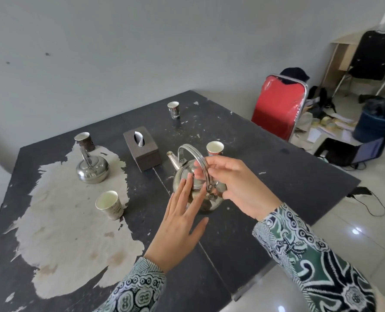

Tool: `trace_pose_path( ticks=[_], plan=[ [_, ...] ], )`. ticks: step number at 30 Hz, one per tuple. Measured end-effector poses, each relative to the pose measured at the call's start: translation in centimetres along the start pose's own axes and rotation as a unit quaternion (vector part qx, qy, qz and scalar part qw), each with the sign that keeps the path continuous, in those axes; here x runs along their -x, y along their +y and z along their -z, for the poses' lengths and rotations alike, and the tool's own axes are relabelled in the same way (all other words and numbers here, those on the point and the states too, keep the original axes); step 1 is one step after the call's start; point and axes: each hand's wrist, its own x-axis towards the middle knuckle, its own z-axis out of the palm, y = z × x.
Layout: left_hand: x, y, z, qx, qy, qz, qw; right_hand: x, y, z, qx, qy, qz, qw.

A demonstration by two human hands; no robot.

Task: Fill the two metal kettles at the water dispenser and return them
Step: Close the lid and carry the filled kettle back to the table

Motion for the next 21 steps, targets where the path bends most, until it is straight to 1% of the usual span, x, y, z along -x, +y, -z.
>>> trace_pose_path(
  ticks=[6,10,16,21],
  plan=[
    [-5.0,-0.1,-0.1,-0.039,0.002,0.018,0.999,-4.3,-1.3,3.6,-0.033,-0.031,-0.020,0.999],
    [-8.8,-0.5,0.4,-0.050,0.009,0.034,0.998,-7.7,-2.8,6.0,-0.061,-0.078,-0.005,0.995],
    [-14.0,-1.1,1.1,-0.069,0.062,0.076,0.993,-13.1,-5.2,9.1,-0.077,-0.160,0.015,0.984],
    [-18.5,-2.1,1.5,-0.086,0.109,0.118,0.983,-18.6,-6.7,10.6,-0.072,-0.197,0.019,0.977]
  ],
)
